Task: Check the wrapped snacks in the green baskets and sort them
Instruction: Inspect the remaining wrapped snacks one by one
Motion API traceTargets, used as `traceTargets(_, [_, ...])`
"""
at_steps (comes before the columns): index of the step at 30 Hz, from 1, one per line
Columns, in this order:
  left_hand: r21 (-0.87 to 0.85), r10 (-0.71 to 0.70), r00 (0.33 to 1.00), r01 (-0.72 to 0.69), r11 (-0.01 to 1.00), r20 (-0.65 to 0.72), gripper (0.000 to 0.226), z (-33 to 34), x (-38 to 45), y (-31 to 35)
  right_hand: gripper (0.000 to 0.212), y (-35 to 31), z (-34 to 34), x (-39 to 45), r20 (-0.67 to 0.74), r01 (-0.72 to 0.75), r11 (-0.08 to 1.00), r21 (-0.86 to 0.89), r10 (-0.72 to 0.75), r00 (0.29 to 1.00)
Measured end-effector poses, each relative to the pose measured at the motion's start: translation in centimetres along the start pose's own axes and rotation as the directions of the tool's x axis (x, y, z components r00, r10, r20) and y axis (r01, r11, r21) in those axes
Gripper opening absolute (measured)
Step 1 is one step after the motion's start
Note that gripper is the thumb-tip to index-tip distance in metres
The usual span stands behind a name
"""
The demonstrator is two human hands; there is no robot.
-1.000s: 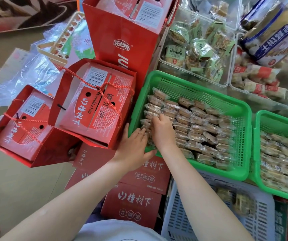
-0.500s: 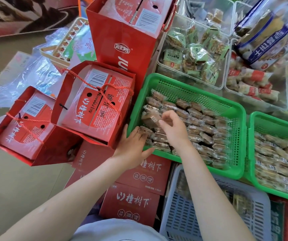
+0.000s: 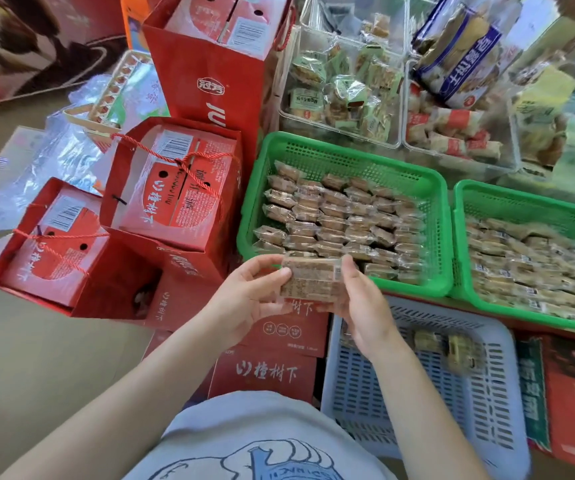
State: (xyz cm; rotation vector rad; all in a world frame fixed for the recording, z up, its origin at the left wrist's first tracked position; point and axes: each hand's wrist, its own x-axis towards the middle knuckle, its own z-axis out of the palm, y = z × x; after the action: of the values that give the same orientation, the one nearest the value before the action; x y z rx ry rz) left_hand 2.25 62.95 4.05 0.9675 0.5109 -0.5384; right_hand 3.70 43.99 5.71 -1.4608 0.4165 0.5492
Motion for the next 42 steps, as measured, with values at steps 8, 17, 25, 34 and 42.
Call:
traceTargets(8, [-0.087, -0.077, 0.997, 0.077, 0.993, 0.001, 0.050, 0.0, -3.3, -3.7, 0.049, 2.5, -0.2, -3.0, -0.152, 0.346, 0.784, -0.515, -0.481, 0.864])
traceTargets(17, [0.084, 0.075, 0.995, -0.070, 0.994, -0.066, 0.018, -0.1, -5.2, -3.6, 0.035, 2.9, 0.0, -4.0, -0.141, 0.358, 0.771, -0.526, -0.494, 0.858])
traceTargets(25, [0.210, 0.244, 0.970, -0.238, 0.948, 0.000, 0.014, 1.8, -6.9, -1.9, 0.054, 1.6, -0.2, -5.0, -0.230, 0.250, 0.963, -0.104, -0.267, 0.936])
traceTargets(34, [0.265, 0.158, 0.987, -0.150, 0.953, -0.008, 0.013, 1.0, -6.3, -2.5, 0.028, 0.4, -0.2, -5.9, -0.132, 0.169, 0.980, 0.108, -0.155, 0.979])
traceTargets(42, [0.145, -0.033, 0.999, 0.036, 0.989, -0.027, 0.015, 1.0, -5.6, -2.7, 0.027, 0.2, 0.4, -6.3, -0.139, 0.143, 0.979, 0.143, -0.123, 0.983])
